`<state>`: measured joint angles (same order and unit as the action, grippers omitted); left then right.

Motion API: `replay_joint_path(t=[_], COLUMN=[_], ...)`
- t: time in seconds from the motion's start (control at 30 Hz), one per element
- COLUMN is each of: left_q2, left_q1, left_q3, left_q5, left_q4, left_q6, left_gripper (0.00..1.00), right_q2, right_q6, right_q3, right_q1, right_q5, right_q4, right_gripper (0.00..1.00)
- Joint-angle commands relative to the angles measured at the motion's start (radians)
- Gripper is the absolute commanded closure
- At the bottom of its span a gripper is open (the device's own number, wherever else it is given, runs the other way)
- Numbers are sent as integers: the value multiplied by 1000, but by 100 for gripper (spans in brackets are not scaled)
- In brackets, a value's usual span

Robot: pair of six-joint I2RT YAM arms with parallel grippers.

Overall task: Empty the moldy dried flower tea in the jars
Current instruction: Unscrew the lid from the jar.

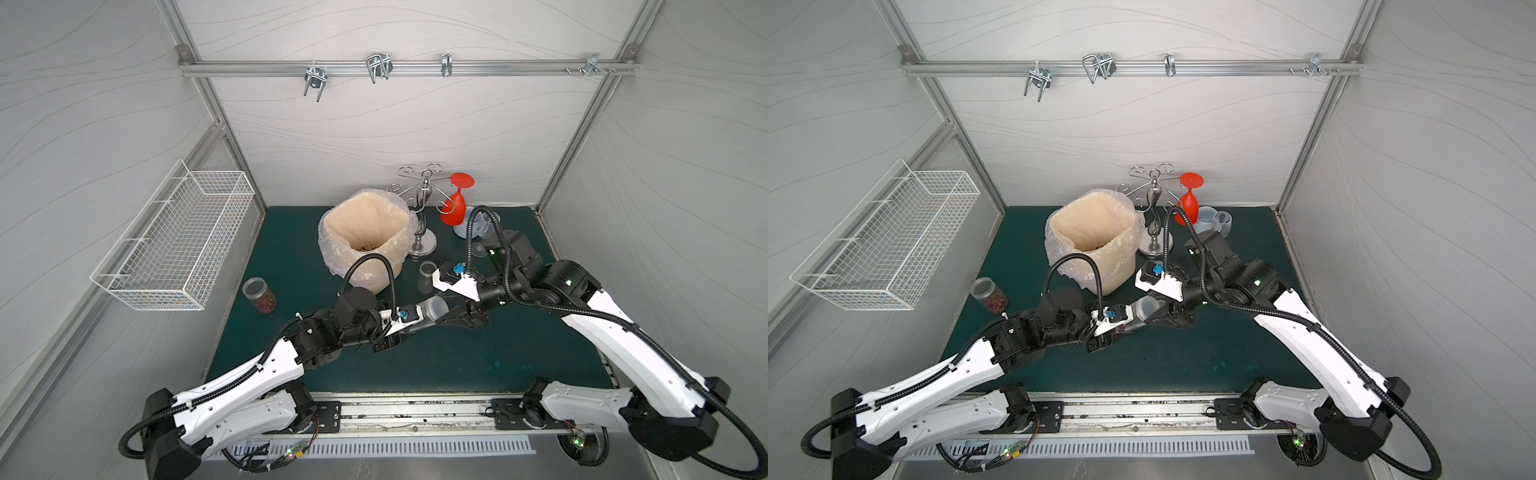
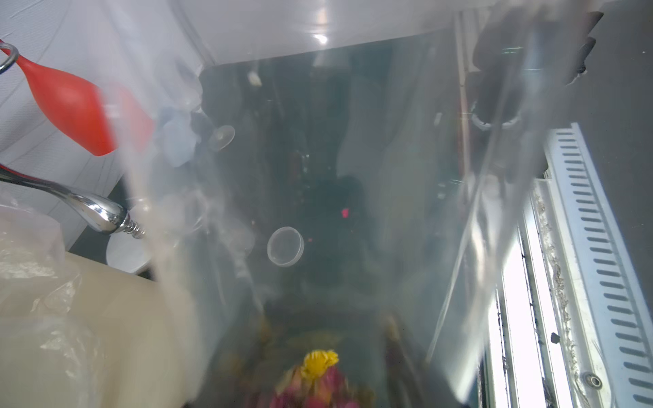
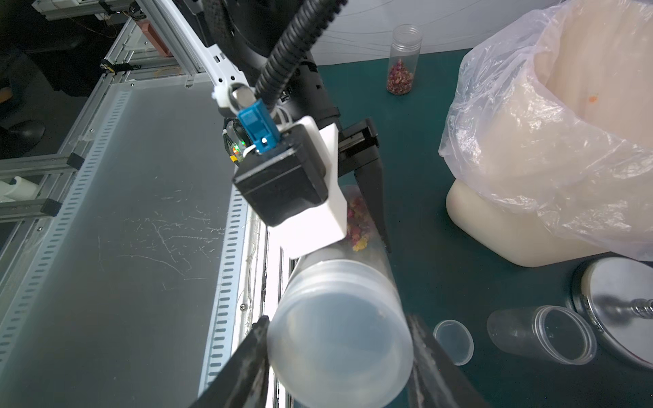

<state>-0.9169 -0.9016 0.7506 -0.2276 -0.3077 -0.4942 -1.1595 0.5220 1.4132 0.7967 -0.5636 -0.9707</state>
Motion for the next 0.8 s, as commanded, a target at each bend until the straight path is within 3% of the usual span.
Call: replay_joint_path(t=[0.0,0.17,0.37,0.57,0.77], left_q2=[-4,-34,-52,-35,-36], left_q1=[-7,-7,-7,-7,-7], left_q3=[39,49,52,41,41], left_q5=[23,220,356,370,372], left_q4=[56,78,109,126,117], left_q6=[0,-22,-53,-60,-60], left_gripper=[100,100,100,100,100], right_q2=[21,97,76,27,-10], right_q6=[-24,-338,-711,-835,-870], right_q3=[9,-10,9,-25,-44], right_q1=[4,-25,-105,-121,-107], right_q5=[16,46,159,118,75], right_q4=[90,203,136,138,174], right_gripper=[29,7,1,1,4])
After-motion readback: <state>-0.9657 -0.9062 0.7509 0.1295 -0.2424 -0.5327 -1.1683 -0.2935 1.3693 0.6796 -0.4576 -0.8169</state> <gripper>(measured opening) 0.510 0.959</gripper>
